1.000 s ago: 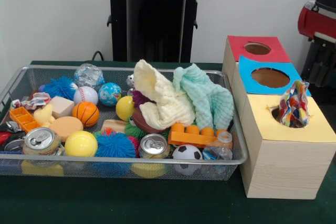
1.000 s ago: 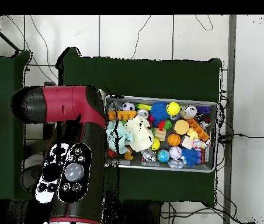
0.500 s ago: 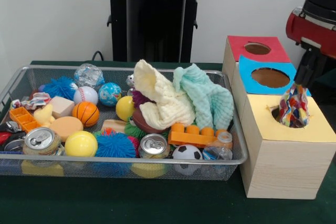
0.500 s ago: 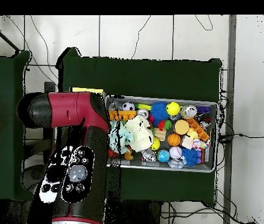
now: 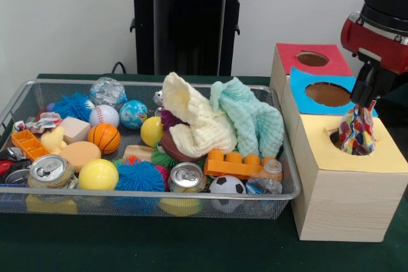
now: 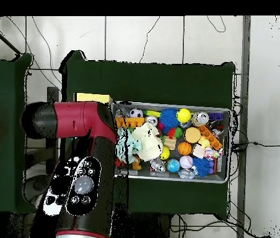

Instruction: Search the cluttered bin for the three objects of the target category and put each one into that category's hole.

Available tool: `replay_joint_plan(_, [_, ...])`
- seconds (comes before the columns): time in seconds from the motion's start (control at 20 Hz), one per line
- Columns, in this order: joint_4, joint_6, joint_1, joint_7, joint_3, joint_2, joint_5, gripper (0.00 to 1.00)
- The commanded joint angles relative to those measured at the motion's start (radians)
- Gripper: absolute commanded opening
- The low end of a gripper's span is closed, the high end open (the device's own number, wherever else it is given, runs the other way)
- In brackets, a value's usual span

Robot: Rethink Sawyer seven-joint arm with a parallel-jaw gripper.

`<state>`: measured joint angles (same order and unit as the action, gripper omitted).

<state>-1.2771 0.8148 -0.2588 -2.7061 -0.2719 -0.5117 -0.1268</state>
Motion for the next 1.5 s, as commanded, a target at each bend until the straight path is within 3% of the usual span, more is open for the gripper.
replay_joint_plan(0.05, [-0.100, -0.054, 0.016, -0.103, 0.054, 0.021, -0.007, 0.00])
replay_joint_plan(0.4, [-0.101, -0.046, 0.032, -0.090, 0.085, 0.029, -0.030, 0.00])
replay_joint_plan(1.15, [0.058, -0.111, 0.036, -0.126, 0.105, 0.199, -0.054, 0.00])
replay_joint_plan(1.5, [0.109, -0.073, 0.036, -0.112, 0.101, 0.230, -0.070, 0.00])
